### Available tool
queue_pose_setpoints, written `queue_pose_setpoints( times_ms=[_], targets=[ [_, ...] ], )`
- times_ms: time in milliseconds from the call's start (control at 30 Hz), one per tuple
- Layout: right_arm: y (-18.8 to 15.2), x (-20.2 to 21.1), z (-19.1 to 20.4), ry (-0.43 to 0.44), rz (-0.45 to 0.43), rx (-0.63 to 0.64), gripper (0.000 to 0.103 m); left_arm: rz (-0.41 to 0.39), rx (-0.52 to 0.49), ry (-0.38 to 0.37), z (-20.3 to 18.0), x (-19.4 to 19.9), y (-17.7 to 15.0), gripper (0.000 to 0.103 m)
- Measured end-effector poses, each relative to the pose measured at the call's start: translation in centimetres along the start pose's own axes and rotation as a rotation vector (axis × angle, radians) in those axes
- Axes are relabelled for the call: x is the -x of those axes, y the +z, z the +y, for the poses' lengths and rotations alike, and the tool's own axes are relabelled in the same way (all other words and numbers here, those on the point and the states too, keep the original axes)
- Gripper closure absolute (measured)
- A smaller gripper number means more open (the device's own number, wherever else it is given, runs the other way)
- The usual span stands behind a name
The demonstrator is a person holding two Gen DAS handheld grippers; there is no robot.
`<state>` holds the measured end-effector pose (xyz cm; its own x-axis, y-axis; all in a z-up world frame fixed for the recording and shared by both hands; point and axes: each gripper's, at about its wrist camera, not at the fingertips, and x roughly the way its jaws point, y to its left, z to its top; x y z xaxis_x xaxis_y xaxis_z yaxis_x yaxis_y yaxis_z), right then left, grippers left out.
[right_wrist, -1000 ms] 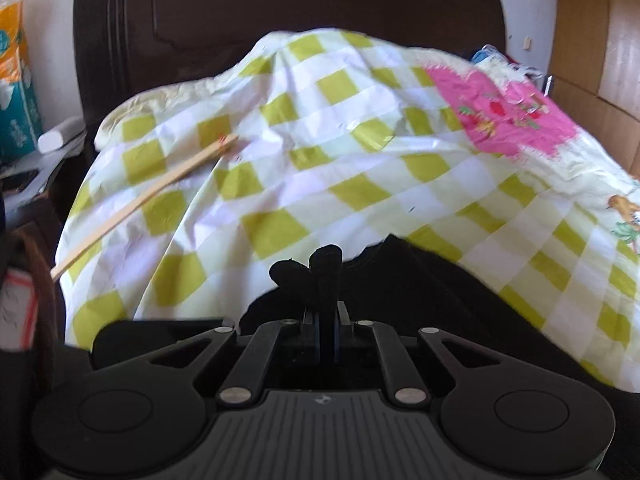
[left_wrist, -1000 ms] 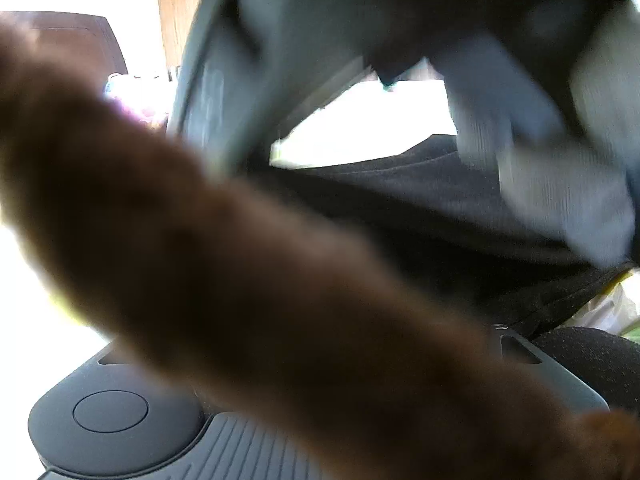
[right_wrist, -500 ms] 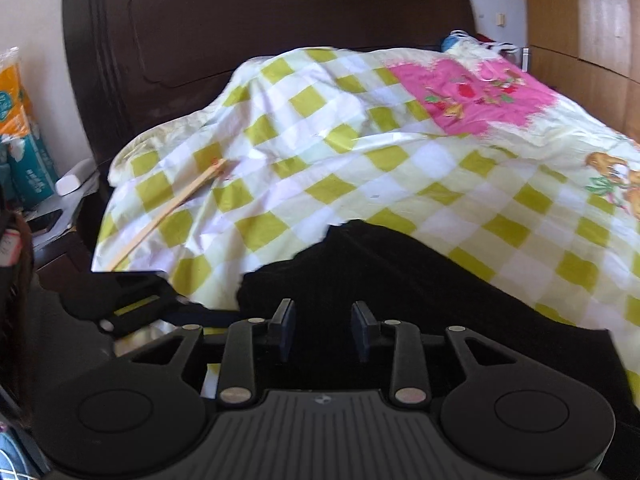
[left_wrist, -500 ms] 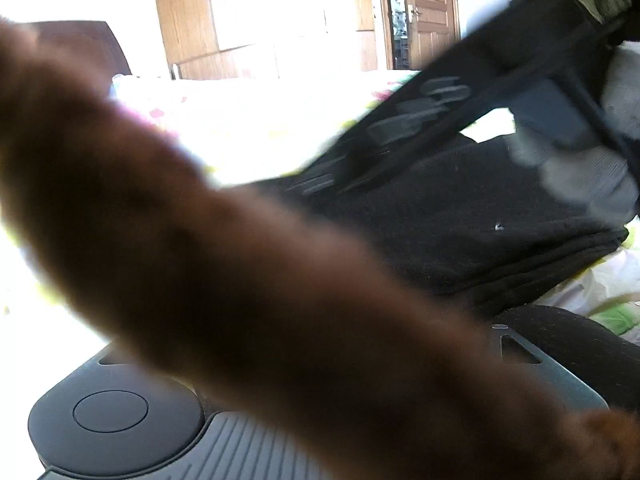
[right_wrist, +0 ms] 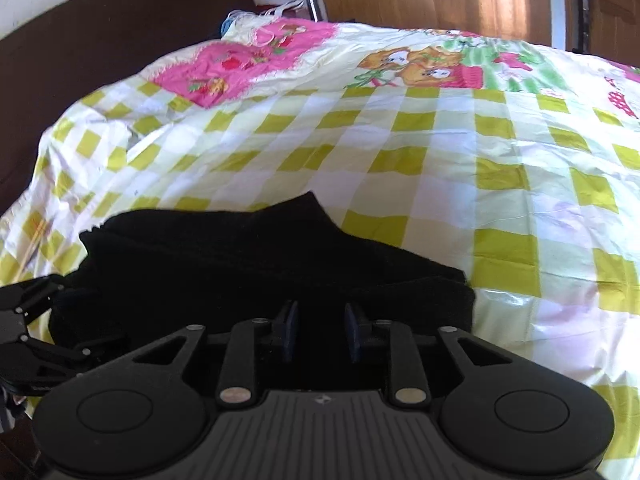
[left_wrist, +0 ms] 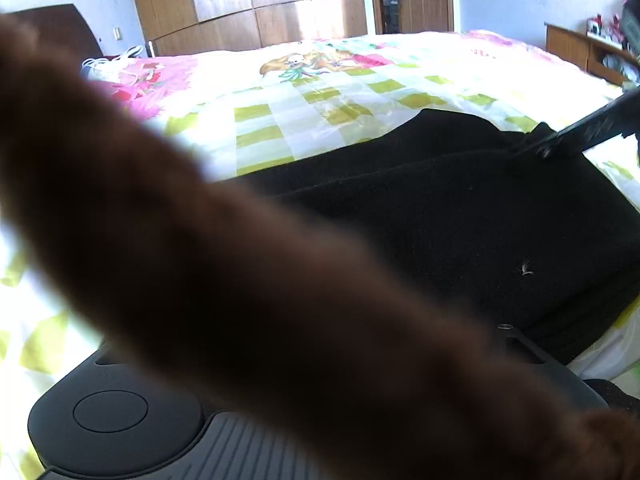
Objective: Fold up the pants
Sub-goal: 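Lower the folded end onto the trousers and open the right gripper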
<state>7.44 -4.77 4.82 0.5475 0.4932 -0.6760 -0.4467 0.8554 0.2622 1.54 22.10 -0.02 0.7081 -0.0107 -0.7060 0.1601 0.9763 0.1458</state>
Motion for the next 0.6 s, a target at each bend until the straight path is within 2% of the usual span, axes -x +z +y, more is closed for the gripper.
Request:
queue_pose_setpoints(
  times_ms=[133, 200, 267, 300, 367, 467, 600],
  targets=[
    [-1.3, 2.1, -2.7, -0.064, 0.007, -0.014, 0.054, -0.015, -0.064, 0.045, -1.4, 0.9, 0.4, 0.028],
    [-2.0, 1.5, -4.0, -0.054, 0.041, -0.065, 0.053, -0.033, -0.082, 0.040, -2.4, 1.0, 1.0, 0.028],
    [-2.7, 0.4, -5.0, 0.013, 0.094, -0.149, 0.053, -0.034, -0.102, 0.012, -3.5, 0.2, 1.2, 0.028],
    [-3.0, 0.1, -5.5, 0.045, 0.109, -0.189, 0.052, -0.007, -0.119, 0.006, -4.2, -0.9, 0.9, 0.028],
    [-3.7, -0.1, -6.4, 0.104, 0.122, -0.243, 0.048, 0.019, -0.158, 0.030, -5.5, -1.9, 0.6, 0.027],
    [-4.4, 0.1, -8.1, 0.179, 0.121, -0.303, 0.048, 0.013, -0.143, 0.033, -5.7, -0.6, 0.6, 0.028],
    [-4.9, -0.5, -9.3, 0.260, 0.141, -0.357, 0.048, 0.013, -0.184, 0.039, -6.1, -0.1, 1.0, 0.028]
  ],
)
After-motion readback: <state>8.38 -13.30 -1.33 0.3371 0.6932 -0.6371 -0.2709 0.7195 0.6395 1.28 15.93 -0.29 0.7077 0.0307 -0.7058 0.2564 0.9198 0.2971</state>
